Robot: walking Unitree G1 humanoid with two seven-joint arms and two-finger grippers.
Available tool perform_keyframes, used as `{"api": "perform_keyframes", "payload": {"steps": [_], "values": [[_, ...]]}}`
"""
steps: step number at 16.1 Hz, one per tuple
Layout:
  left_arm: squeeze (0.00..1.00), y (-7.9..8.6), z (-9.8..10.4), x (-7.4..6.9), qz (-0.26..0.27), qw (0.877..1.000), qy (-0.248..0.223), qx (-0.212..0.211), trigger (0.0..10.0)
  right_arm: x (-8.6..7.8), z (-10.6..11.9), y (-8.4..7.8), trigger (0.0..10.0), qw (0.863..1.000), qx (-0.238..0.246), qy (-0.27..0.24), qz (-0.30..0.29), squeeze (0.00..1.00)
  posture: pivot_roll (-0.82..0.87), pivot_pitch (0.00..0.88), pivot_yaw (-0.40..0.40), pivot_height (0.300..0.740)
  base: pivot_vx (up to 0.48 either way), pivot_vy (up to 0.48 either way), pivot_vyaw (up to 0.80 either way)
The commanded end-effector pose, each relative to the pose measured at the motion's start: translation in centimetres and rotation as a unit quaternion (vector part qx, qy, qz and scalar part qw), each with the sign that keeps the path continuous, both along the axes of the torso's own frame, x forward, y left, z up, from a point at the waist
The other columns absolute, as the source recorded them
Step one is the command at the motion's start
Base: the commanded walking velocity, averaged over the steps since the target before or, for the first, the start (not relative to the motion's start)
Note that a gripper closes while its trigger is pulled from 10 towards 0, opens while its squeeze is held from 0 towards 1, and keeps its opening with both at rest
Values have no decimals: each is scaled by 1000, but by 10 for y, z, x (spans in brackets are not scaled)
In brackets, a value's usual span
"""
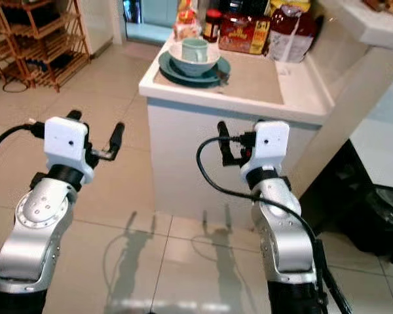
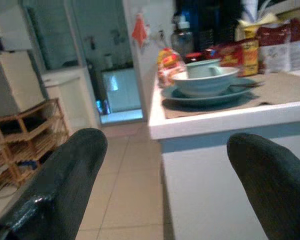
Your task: Setting the table
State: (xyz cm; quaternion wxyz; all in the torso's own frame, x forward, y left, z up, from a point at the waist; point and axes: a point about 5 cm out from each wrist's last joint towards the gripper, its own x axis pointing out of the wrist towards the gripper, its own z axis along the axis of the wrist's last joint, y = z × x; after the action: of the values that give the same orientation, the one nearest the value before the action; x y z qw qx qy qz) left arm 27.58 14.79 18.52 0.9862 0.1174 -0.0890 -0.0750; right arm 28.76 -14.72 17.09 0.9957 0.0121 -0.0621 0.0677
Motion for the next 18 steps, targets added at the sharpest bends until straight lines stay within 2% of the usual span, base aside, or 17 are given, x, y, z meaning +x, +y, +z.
{"api": "perform_keyframes", "payload": {"steps": [1,9,12,18], "values": [[0,0,4,1,-7,1000,-5,4,10000,2,2,-4,10000,1000,2,3,-9,0,163,0,-61,740,416,0,0],[0,-1,6,3,-15,1000,-5,8,10000,5,4,-10,10000,1000,-3,8,-7,0,160,0,-51,740,413,0,0],[0,0,7,4,-9,1000,-8,10,10000,7,6,-8,10000,1000,-11,10,17,0,163,0,-52,740,416,0,0],[0,0,7,4,-11,1000,-7,8,10000,9,9,-6,10000,999,-16,9,29,0,162,0,-52,740,414,0,0]]}}
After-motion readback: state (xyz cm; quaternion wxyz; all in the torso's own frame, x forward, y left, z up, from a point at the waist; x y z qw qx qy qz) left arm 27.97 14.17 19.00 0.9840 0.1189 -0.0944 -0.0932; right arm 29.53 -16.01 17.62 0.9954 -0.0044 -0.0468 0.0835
